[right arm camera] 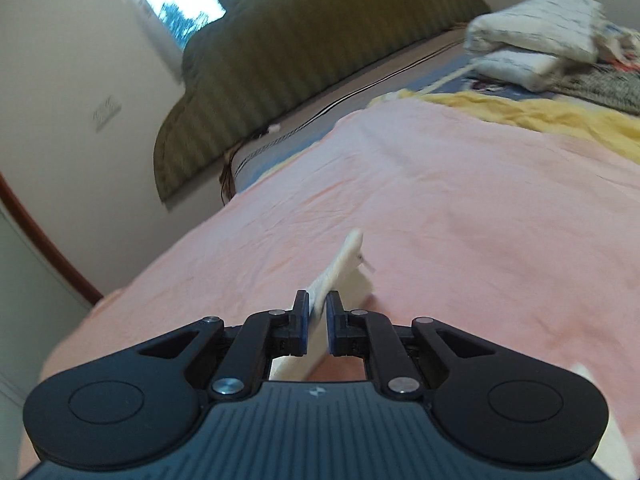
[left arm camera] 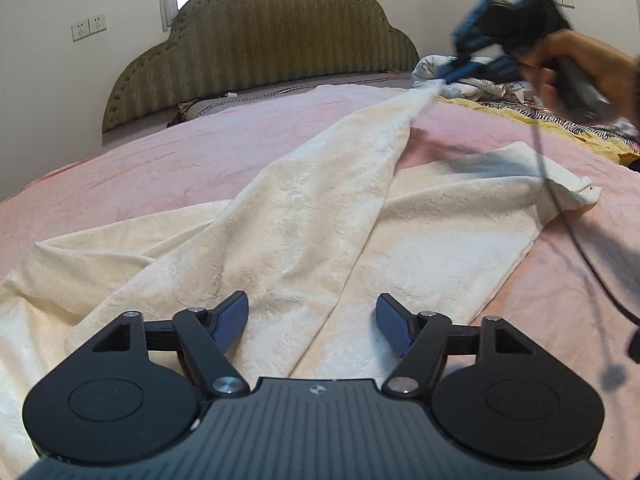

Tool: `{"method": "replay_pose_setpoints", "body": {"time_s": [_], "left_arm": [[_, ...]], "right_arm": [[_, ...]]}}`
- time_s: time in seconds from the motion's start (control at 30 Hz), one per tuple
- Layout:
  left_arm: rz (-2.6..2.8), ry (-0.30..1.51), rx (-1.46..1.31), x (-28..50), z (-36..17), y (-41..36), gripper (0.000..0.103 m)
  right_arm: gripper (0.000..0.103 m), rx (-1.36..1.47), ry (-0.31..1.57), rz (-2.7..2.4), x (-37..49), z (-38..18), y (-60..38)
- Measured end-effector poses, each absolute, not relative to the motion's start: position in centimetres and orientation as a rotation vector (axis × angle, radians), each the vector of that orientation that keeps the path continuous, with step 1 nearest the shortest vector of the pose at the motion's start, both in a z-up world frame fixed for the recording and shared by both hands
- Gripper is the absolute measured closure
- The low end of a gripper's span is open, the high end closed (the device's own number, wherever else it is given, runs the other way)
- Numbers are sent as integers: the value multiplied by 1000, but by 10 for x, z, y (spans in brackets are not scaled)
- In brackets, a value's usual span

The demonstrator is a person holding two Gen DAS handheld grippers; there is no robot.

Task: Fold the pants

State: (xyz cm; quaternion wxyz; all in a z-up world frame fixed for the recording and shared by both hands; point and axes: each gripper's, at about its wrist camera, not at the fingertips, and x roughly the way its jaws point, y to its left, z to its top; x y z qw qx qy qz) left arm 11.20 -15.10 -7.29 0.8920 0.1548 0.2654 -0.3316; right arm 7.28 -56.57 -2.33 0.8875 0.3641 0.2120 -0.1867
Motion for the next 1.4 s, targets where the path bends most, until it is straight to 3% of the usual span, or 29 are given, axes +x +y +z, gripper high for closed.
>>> {"method": "replay_pose_setpoints", "body": {"time_s": [0.17, 0.33, 0.4, 0.43, 0.47, 0.5, 0.53, 0.77, 0.93, 1.0, 1.03, 1.07, 1.1, 1.23, 1.4], "left_arm": [[-710, 589, 317, 121, -73, -152, 14], [-715, 596, 318, 121, -76, -154, 9], [-718, 598, 314, 121, -76, -154, 8], [-720, 600, 313, 122, -77, -154, 8], [-720, 601, 312, 122, -77, -154, 7], [-720, 601, 312, 121, -77, -154, 7], [-720, 601, 312, 121, -77, -154, 7], [-721, 602, 312, 121, -78, -156, 6], [-724, 606, 310, 121, -79, -156, 5], [-725, 607, 311, 121, -79, -157, 4], [-725, 607, 311, 121, -79, -157, 4], [-725, 607, 310, 121, -79, -157, 4], [-725, 607, 311, 121, -79, -157, 4], [-725, 607, 311, 121, -79, -157, 4], [-728, 612, 282, 122, -79, -155, 2]], "right_arm": [[93, 747, 571, -471, 30, -46, -586], [90, 805, 496, -506, -31, -51, -577], [77, 909, 461, -512, -58, -59, -573], [59, 985, 426, -503, -76, -65, -571], [34, 1047, 395, -495, -92, -69, -568], [24, 1100, 366, -493, -108, -72, -565], [21, 1130, 337, -495, -122, -74, -560], [21, 1221, 407, -493, -156, -101, -543], [21, 1241, 325, -461, -139, -117, -548], [24, 1221, 280, -465, -128, -122, -554], [37, 1194, 273, -484, -123, -122, -555], [75, 1174, 285, -505, -118, -122, -557], [94, 1165, 300, -524, -114, -126, -561], [96, 1198, 295, -474, -94, -128, -580], [95, 878, 163, -319, -65, -26, -577]]}}
